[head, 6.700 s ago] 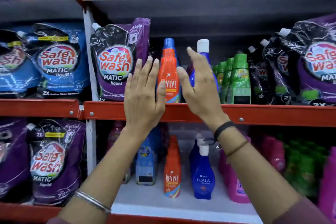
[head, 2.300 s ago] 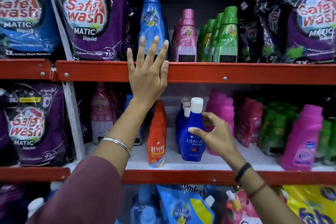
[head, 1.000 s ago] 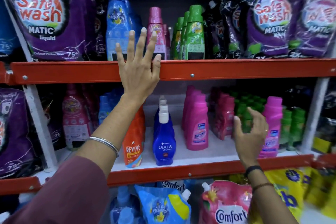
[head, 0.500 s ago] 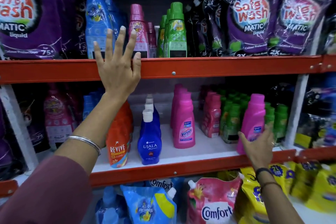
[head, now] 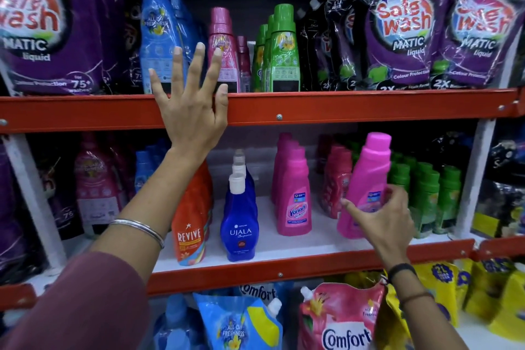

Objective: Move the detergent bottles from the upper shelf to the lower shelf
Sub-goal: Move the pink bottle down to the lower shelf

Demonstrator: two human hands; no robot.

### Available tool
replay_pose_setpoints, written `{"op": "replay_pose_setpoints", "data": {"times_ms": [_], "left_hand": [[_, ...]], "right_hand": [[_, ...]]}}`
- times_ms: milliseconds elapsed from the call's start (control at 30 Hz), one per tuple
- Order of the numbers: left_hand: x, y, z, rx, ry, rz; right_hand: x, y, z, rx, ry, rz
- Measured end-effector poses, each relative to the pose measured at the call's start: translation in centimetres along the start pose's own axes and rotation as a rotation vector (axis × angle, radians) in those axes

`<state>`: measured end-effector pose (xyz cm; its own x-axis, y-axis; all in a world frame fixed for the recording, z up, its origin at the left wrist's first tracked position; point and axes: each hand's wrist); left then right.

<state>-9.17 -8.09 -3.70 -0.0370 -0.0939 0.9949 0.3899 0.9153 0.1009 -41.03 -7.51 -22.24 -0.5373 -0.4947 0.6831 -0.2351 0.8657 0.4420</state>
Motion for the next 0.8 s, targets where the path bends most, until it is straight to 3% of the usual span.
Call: {"op": "replay_pose_setpoints", "data": {"times_ms": [267,800], "left_hand": [[0.0,0.2,-0.2,0.006,-0.007,-0.017],[-0.1,-0.2,-0.3,0.019,-0.041,0.019]], "right_hand": [[-4.0,-2.0,-7.0,0.038,0.104,-0.098],[-7.2,-4.9,-7.3,-0.063,0.067,-0.213]]}}
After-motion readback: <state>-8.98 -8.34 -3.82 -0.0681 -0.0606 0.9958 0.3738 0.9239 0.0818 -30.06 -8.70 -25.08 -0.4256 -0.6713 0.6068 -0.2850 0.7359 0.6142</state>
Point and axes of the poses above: each hand's wrist, its own x-axis towards the middle knuckle, its own y-axis out of the back of the hand, z = x × y, and after that the axes turned 15 degrees about -x, right-handed
